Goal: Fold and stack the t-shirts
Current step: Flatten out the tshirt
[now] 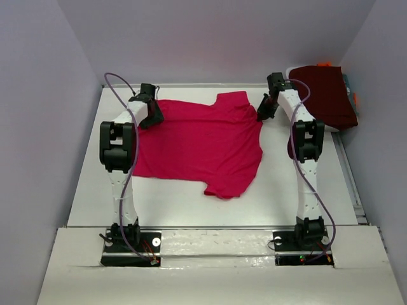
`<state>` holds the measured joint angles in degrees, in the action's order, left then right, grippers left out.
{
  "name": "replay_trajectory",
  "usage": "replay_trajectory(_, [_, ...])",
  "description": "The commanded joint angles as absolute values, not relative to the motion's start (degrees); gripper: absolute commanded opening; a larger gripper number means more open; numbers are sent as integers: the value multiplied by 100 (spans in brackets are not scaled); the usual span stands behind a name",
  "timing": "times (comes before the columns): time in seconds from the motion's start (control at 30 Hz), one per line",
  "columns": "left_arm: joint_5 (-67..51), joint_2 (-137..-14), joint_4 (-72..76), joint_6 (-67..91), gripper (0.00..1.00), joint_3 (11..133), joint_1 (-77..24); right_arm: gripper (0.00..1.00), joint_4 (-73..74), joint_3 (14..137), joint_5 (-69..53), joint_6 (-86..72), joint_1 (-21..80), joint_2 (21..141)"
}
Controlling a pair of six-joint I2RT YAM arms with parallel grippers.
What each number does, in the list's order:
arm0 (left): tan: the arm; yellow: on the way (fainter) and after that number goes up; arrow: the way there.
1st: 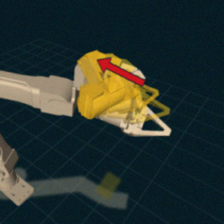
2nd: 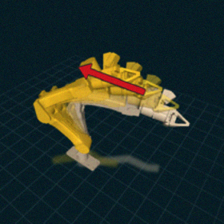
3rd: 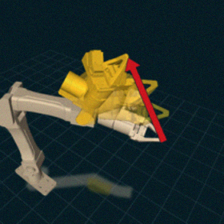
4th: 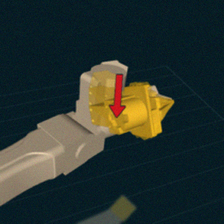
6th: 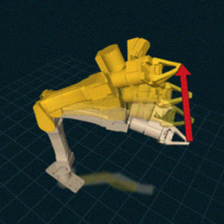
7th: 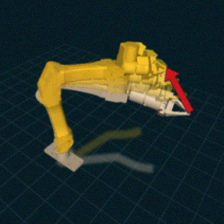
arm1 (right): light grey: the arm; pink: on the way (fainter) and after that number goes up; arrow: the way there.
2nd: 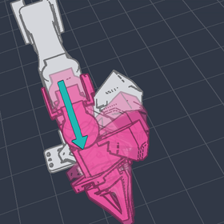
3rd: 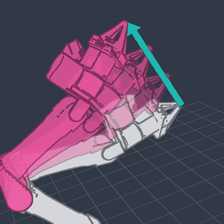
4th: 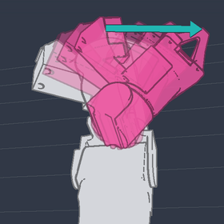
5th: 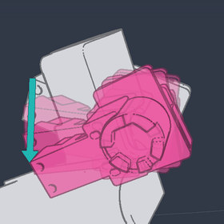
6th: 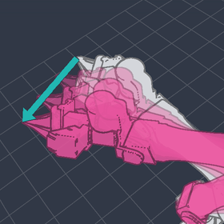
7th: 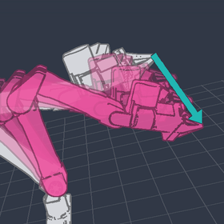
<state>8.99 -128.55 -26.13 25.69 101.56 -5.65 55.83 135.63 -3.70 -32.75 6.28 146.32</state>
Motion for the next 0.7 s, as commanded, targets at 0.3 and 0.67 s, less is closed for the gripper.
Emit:
replay_trajectory(0.3, [-150,-12375,-2646,3243,69,9053,-896,9,5827,14159,-597,-3138,-97,14853])
replay_trajectory(0.67, [369,-12911,-3252,3137,75,10264,-748,8,5274,12623,-703,-2988,-97,13765])
